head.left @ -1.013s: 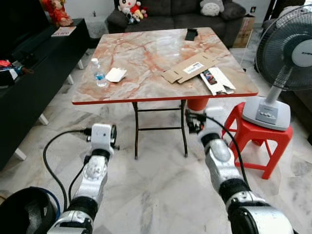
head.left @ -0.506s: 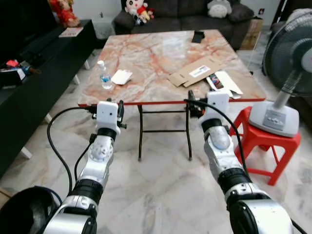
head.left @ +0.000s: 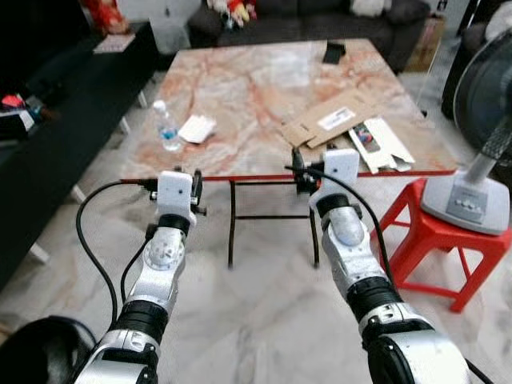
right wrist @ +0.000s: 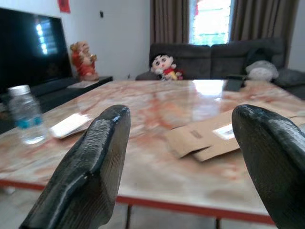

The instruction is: Picking trash to rubbish bin

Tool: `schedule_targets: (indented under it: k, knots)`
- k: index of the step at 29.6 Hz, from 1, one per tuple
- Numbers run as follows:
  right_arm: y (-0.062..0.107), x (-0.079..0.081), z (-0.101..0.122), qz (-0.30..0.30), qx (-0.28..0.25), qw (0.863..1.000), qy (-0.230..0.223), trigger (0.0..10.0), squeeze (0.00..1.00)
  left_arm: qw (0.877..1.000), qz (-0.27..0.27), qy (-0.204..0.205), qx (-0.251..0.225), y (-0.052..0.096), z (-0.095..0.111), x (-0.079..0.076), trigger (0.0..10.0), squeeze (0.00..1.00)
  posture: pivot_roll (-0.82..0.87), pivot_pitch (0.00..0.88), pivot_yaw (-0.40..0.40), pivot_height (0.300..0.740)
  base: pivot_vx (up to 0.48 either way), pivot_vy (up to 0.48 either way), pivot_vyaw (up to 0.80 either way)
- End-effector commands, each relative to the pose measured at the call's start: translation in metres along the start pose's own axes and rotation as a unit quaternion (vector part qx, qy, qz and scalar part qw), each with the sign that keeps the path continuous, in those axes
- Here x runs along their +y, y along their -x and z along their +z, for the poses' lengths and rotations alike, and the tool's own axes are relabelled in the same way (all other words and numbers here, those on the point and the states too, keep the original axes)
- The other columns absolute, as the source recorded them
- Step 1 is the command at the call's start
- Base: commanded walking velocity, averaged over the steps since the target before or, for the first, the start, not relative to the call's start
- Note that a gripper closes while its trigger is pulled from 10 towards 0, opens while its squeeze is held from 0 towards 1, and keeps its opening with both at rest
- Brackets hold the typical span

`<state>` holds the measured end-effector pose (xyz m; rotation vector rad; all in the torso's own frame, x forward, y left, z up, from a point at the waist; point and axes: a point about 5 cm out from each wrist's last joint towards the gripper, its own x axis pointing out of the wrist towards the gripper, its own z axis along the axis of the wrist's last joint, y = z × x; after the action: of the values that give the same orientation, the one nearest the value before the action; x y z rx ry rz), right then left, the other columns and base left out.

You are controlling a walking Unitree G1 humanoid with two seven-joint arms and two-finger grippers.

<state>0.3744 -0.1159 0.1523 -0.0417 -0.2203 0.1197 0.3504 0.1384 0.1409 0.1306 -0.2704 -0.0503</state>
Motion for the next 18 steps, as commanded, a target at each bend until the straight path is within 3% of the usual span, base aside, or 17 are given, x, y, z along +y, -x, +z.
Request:
schedule_targets:
  k: [1, 18]
  knots:
    - [-0.0016, 0.0013, 0.0014, -0.004, 0.002, 1.000, -0.006, 10.0, 0.00, 1.000, -0.006, -0.009, -0.009, -0.0032, 0.0061, 0.0014, 10.0, 0.00, 0.07, 0.000, 0.056, 0.740, 0.371, 0.000, 0.00]
    - [-0.0023, -0.0001, 0.0034, -0.007, 0.002, 1.000, -0.005, 10.0, 0.00, 1.000, 0.005, -0.011, -0.016, -0.0067, 0.0136, 0.0089, 10.0, 0.00, 0.08, 0.000, 0.059, 0.740, 0.371, 0.000, 0.00]
